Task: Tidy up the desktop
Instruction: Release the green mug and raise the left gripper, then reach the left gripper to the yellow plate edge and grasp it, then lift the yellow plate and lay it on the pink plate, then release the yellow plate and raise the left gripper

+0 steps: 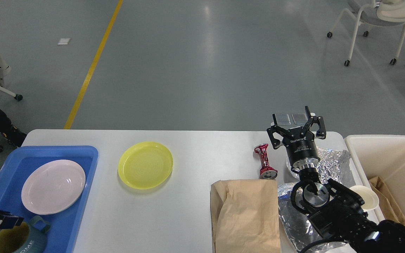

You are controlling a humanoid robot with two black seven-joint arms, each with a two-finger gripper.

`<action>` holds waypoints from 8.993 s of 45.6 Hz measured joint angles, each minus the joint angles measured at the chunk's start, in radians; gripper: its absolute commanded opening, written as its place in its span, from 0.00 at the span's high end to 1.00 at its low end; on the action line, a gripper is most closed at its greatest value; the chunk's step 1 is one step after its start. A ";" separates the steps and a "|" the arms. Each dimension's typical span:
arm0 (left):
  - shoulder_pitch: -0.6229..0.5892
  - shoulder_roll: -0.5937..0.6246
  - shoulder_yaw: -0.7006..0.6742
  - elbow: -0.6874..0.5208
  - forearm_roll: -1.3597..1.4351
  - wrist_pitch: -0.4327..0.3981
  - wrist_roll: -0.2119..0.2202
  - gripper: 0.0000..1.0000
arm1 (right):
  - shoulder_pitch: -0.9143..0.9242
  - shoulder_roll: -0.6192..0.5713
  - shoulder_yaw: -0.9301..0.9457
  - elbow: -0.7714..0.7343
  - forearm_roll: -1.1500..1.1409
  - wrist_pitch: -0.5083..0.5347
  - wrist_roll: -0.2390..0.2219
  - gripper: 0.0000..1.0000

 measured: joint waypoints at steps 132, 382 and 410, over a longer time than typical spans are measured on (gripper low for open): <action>-0.272 -0.348 -0.318 0.449 -0.304 -0.459 -0.009 0.49 | 0.000 0.000 0.000 -0.002 0.000 0.000 0.000 0.00; 0.352 -0.303 -0.271 0.614 -0.647 -0.018 0.141 0.43 | 0.001 -0.001 0.000 0.000 0.000 0.000 0.000 0.00; 0.146 -0.146 -0.465 0.642 -0.815 -0.202 -0.229 0.09 | 0.001 -0.001 0.000 -0.002 0.000 0.000 0.000 0.00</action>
